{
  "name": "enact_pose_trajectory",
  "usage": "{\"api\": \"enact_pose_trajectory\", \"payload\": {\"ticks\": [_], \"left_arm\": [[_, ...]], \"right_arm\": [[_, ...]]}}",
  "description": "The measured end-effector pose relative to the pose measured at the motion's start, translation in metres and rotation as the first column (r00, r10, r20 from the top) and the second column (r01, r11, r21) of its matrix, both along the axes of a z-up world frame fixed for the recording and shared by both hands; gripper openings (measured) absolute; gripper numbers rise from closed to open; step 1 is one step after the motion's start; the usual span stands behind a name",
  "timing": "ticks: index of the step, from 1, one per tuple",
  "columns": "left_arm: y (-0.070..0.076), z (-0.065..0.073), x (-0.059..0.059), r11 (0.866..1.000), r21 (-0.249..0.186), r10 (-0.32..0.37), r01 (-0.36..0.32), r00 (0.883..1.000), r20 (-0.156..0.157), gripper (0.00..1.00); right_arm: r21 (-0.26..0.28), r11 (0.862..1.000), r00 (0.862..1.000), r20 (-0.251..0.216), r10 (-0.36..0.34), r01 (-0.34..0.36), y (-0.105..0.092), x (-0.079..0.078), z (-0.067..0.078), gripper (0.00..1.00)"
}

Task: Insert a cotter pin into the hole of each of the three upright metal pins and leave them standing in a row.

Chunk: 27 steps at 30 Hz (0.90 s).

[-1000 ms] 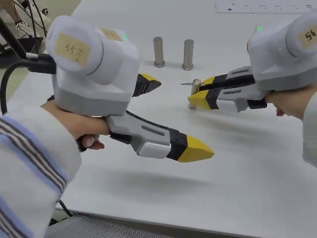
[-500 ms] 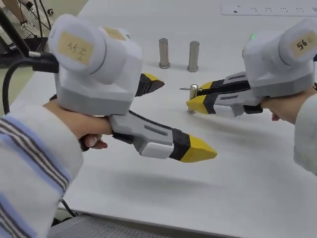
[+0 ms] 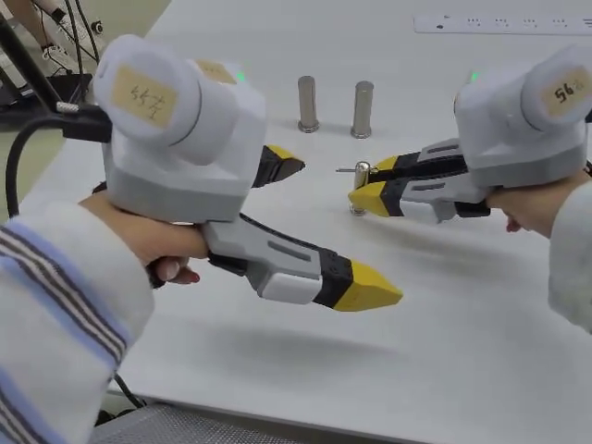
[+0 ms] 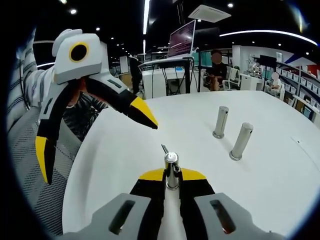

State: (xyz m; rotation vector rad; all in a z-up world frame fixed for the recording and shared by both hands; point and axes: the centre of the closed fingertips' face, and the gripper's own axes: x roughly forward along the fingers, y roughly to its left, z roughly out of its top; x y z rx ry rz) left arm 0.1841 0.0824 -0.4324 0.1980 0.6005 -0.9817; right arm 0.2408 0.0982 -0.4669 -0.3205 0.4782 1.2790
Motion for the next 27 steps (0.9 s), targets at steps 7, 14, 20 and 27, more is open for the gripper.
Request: {"api": "enact_pose_trajectory", "payload": {"ticks": [7,14,20,27], "left_arm": [[-0.001,0.006,0.002,0.999,-0.044,0.017,-0.017,1.0,-0.012,0.97],[-0.002,0.012,0.005,0.998,-0.054,0.018,-0.018,1.0,0.008,0.97],[-0.004,0.017,0.007,0.998,-0.064,0.024,-0.023,1.0,0.019,0.97],[-0.003,0.024,0.012,0.994,-0.096,0.049,-0.047,0.999,0.023,0.97]], "right_arm": [[0.012,1.0,1.0,-0.018,-0.018,0.018,0.001,-0.001,0.001,0.12],[0.024,0.999,0.999,0.01,-0.038,0.038,-0.005,0.002,0.015,0.24],[0.037,0.997,0.997,0.032,-0.065,0.064,-0.023,0.001,0.033,0.3],[0.043,0.995,0.995,0.021,-0.094,0.093,-0.05,-0.008,0.049,0.45]]}}
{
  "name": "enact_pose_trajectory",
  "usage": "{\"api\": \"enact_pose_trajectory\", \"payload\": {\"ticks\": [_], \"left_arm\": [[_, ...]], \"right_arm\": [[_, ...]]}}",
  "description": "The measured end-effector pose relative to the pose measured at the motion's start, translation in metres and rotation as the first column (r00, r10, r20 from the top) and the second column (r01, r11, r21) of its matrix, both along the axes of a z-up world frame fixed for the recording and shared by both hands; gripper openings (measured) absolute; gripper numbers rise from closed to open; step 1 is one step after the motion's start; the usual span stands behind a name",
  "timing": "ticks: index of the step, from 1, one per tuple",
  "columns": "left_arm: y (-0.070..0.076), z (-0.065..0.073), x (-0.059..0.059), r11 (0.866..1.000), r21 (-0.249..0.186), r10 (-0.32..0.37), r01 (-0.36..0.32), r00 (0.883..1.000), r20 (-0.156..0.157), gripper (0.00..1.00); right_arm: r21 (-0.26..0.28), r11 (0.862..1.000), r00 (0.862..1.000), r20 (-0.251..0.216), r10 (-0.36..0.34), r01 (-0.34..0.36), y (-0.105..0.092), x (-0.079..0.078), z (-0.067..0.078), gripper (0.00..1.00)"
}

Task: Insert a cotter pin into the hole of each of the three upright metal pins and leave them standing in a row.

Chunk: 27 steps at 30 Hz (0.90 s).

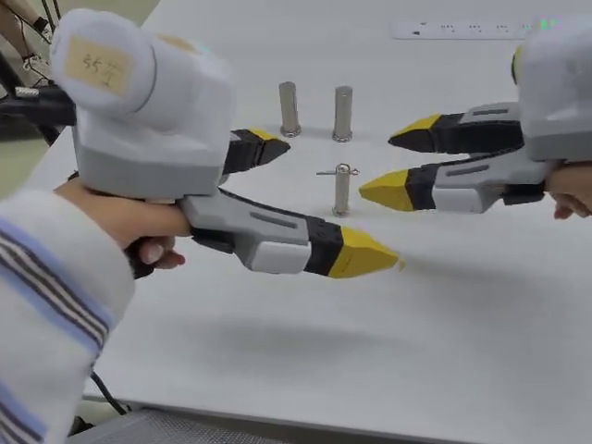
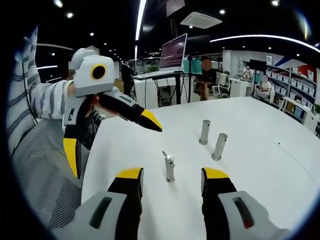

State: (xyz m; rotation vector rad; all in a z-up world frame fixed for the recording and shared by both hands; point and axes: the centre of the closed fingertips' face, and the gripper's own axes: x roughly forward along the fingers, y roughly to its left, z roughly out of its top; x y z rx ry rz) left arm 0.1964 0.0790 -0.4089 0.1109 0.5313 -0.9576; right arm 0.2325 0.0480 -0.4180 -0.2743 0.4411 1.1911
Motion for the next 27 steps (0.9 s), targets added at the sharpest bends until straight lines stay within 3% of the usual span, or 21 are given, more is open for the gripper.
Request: {"api": "enact_pose_trajectory", "payload": {"ticks": [12,15,20,25,27], "left_arm": [[0.002,0.001,0.001,1.0,-0.003,0.009,-0.009,1.0,-0.002,0.97],[0.003,0.001,0.001,1.0,-0.01,0.017,-0.017,1.0,-0.009,0.97],[0.005,0.0,0.001,1.0,-0.006,0.022,-0.022,1.0,-0.012,0.97],[0.004,0.0,0.001,1.0,0.0,0.019,-0.019,1.0,-0.008,0.97],[0.005,0.0,0.001,1.0,-0.001,0.022,-0.022,1.0,-0.013,0.97]], "right_arm": [[0.058,0.989,0.988,-0.082,-0.132,0.137,-0.04,-0.019,0.012,0.69],[0.087,0.976,0.973,-0.134,-0.186,0.199,-0.05,-0.024,0.013,0.75],[0.068,0.967,0.961,-0.15,-0.232,0.244,-0.063,-0.031,0.01,0.83],[0.075,0.95,0.939,-0.197,-0.284,0.303,-0.079,-0.03,0.005,0.89],[0.044,0.935,0.917,-0.216,-0.335,0.352,-0.084,-0.028,-0.001,0.92]]}}
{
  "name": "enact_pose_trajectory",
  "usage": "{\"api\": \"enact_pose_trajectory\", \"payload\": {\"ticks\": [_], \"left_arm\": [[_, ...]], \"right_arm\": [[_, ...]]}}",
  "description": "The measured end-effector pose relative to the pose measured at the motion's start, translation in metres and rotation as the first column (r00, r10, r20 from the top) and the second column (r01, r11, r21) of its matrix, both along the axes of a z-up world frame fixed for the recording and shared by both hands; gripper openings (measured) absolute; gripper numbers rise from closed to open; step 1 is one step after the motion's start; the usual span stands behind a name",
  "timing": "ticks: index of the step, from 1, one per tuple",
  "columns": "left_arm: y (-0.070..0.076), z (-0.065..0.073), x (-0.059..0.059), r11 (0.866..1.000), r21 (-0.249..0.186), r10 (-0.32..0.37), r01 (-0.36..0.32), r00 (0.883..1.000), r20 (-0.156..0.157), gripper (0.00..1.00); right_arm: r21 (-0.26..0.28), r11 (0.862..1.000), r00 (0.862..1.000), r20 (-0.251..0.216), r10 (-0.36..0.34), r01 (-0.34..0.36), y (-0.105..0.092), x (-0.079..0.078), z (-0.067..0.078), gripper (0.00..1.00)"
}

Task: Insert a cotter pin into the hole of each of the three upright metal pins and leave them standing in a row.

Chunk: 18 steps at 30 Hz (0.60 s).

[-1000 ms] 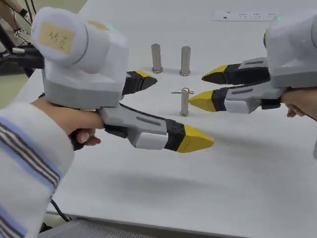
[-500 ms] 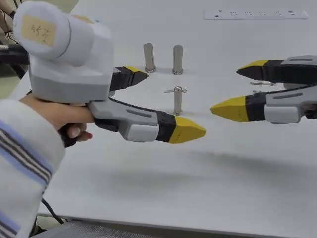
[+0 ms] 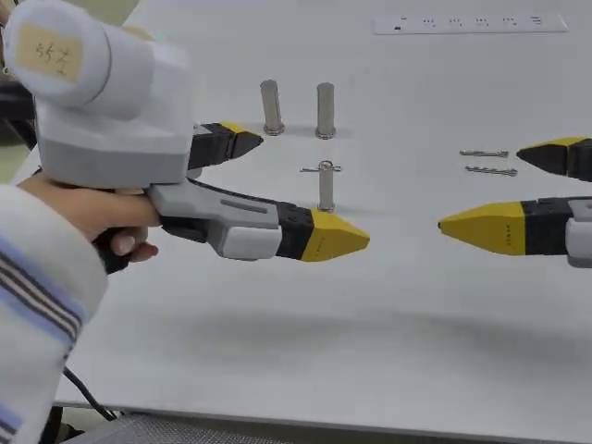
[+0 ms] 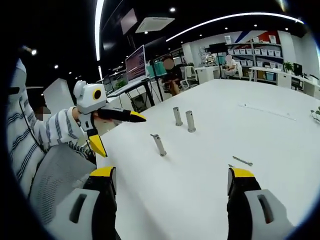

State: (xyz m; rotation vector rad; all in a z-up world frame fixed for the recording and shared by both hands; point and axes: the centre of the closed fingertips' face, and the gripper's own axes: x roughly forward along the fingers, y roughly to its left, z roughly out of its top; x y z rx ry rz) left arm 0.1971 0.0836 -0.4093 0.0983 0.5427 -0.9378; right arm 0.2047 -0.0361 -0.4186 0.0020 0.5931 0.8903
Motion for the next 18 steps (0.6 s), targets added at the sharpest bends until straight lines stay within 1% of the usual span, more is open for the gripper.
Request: {"api": "enact_pose_trajectory", "payload": {"ticks": [1,2,4,6,11,16,18], "left_arm": [[0.0,0.0,0.0,1.0,0.001,0.002,-0.002,1.0,-0.002,0.97],[0.001,0.0,0.0,1.0,0.001,0.002,-0.002,1.0,-0.003,0.97],[0.002,-0.001,0.001,1.0,0.003,0.008,-0.008,1.0,-0.005,0.97],[0.003,-0.001,0.002,1.0,0.005,0.01,-0.01,1.0,-0.005,0.97],[0.002,0.001,0.003,1.0,0.001,0.017,-0.017,1.0,-0.003,0.97],[0.009,0.002,0.011,1.0,0.001,0.03,-0.03,1.0,-0.001,0.97],[0.013,0.004,0.016,0.999,0.002,0.038,-0.038,0.999,0.005,0.96]], "right_arm": [[-0.013,0.999,0.999,-0.025,-0.042,0.041,-0.005,0.002,-0.004,0.94],[-0.01,0.998,0.997,-0.027,-0.07,0.07,-0.01,0.005,-0.006,0.96],[0.01,0.994,0.993,-0.035,-0.11,0.111,-0.017,0.008,-0.007,0.98],[0.024,0.988,0.987,-0.055,-0.152,0.153,-0.025,0.011,-0.009,0.98],[0.012,0.986,0.984,-0.064,-0.166,0.167,-0.033,0.008,-0.014,0.98],[-0.016,0.987,0.984,-0.08,-0.158,0.158,-0.034,0.0,-0.022,0.98],[-0.044,0.989,0.986,-0.084,-0.147,0.144,-0.035,-0.003,-0.027,0.98]]}}
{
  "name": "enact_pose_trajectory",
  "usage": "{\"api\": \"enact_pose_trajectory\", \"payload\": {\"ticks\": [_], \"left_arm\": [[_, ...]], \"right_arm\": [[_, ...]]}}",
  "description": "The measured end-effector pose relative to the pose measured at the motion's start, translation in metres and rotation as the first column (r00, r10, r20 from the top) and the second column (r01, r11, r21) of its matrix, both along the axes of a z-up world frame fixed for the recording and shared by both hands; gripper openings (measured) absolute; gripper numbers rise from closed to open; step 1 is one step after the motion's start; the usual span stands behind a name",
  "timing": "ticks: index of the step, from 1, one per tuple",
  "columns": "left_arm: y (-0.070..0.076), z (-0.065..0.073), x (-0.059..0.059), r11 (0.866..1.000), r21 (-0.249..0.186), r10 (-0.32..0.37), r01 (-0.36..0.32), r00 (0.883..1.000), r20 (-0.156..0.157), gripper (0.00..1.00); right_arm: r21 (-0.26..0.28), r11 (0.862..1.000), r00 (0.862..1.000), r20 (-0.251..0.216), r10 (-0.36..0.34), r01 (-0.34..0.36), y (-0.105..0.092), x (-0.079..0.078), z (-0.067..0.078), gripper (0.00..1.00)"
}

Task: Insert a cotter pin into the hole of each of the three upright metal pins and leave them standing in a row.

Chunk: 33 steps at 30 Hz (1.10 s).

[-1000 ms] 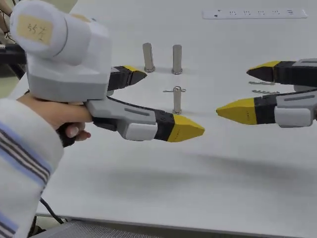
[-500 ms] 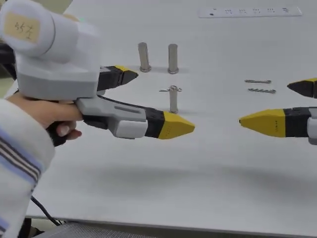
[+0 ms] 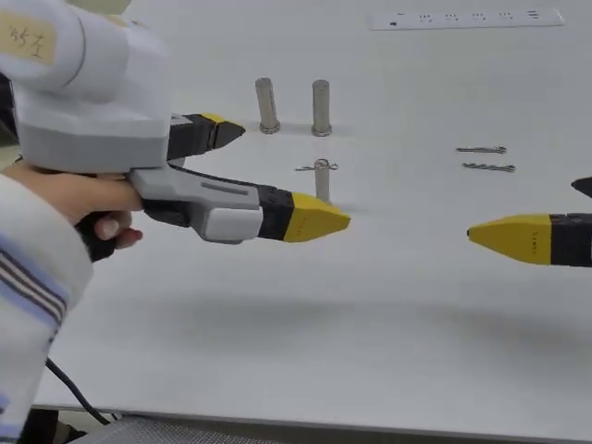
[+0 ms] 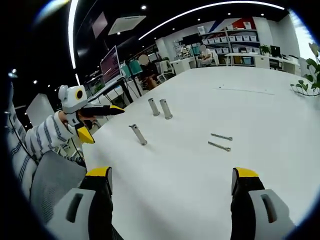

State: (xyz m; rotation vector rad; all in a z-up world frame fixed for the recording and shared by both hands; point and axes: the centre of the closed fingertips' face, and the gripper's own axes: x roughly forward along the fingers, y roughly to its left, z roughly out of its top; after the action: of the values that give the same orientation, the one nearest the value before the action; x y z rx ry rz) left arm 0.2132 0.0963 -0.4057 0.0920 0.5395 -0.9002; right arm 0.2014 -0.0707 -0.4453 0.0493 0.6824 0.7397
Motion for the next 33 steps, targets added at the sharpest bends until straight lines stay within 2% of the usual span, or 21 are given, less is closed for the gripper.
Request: {"api": "enact_pose_trajectory", "payload": {"ticks": [3,6,12,15,17,18,23,25,27,30,33], "left_arm": [[0.013,0.002,0.014,1.0,0.002,0.006,-0.006,1.0,0.006,0.94],[0.022,0.007,0.027,1.0,0.015,0.014,-0.015,1.0,0.023,0.94],[0.041,0.014,0.058,0.997,0.024,0.071,-0.072,0.996,0.055,0.94],[0.052,0.011,0.074,0.991,0.063,0.114,-0.118,0.992,0.057,0.93],[0.059,0.014,0.085,0.986,0.083,0.137,-0.147,0.984,0.111,0.93],[0.061,0.015,0.09,0.984,0.083,0.145,-0.156,0.982,0.124,0.94],[0.065,0.011,0.104,0.981,0.058,0.181,-0.187,0.979,0.092,0.91],[0.067,0.01,0.109,0.976,0.05,0.206,-0.211,0.974,0.096,0.83],[0.069,0.007,0.114,0.973,0.052,0.221,-0.227,0.97,0.097,0.82],[0.067,0.002,0.119,0.972,0.06,0.22,-0.226,0.971,0.098,0.78],[0.07,-0.006,0.132,0.971,0.071,0.222,-0.23,0.97,0.099,0.73]], "right_arm": [[-0.004,1.0,1.0,-0.008,0.007,-0.007,0.0,-0.002,-0.002,0.98],[0.014,1.0,1.0,-0.014,0.002,-0.002,-0.007,0.006,-0.003,0.98],[0.009,1.0,1.0,-0.019,-0.006,0.006,-0.013,0.01,-0.006,0.98],[0.01,1.0,1.0,-0.025,-0.01,0.011,-0.014,0.008,-0.006,0.98],[0.011,1.0,1.0,-0.024,-0.011,0.011,-0.012,0.006,-0.005,0.98],[0.012,1.0,1.0,-0.026,-0.009,0.01,-0.011,0.003,-0.004,0.98],[0.022,1.0,0.999,-0.037,0.001,0.0,-0.007,-0.002,-0.003,0.98],[0.02,1.0,0.999,-0.038,-0.002,0.003,-0.008,-0.003,-0.003,0.98],[0.02,1.0,0.999,-0.039,-0.006,0.007,-0.008,-0.004,-0.002,0.97],[0.018,1.0,0.999,-0.041,-0.011,0.012,-0.009,-0.005,-0.002,0.97],[0.022,1.0,0.999,-0.04,-0.017,0.018,-0.01,-0.006,0.0,0.97]]}}
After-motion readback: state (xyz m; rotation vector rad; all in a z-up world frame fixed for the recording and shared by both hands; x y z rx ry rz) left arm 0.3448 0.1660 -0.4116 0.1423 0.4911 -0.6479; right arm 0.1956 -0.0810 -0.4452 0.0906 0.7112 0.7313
